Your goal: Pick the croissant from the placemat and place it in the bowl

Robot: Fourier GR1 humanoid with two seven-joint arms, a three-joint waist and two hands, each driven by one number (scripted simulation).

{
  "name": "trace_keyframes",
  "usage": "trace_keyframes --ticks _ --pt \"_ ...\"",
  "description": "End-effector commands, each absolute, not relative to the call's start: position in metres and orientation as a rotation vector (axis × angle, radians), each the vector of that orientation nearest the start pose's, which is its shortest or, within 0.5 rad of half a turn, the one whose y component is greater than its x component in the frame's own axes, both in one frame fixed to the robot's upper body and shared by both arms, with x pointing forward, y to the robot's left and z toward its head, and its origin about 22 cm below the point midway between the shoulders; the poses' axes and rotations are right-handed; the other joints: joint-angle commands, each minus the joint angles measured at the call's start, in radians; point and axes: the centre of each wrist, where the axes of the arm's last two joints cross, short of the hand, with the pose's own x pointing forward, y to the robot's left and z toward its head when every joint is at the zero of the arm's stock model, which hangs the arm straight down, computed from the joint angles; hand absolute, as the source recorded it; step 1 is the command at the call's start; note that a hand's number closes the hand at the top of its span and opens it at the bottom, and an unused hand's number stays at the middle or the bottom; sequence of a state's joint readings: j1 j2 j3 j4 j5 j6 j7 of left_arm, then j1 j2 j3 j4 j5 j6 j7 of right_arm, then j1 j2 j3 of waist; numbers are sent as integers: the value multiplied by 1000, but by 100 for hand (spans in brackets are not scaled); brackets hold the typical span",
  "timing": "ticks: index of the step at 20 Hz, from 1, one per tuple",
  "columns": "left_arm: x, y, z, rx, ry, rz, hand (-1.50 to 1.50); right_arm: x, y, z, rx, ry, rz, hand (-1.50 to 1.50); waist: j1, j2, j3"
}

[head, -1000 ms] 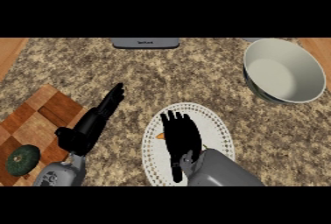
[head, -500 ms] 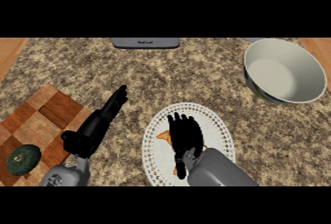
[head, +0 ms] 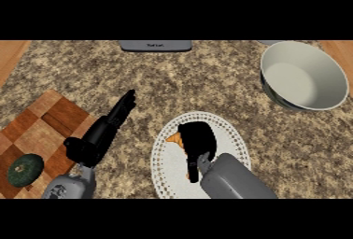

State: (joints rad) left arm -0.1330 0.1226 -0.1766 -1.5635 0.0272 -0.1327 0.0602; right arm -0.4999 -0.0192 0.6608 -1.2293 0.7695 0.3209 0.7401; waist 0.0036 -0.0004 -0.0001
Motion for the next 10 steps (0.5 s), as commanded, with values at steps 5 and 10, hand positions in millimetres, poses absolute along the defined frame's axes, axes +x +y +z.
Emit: trace_keyframes --ticks 5,10 --pt "264 200 19 -164 -1588 -366 0 285 -49 13 -678 -990 1428 150 -1 1 0" --pt "263 200 31 -163 -1584 -387 0 302 -86 25 -688 -1059 1434 150 -2 0 0"
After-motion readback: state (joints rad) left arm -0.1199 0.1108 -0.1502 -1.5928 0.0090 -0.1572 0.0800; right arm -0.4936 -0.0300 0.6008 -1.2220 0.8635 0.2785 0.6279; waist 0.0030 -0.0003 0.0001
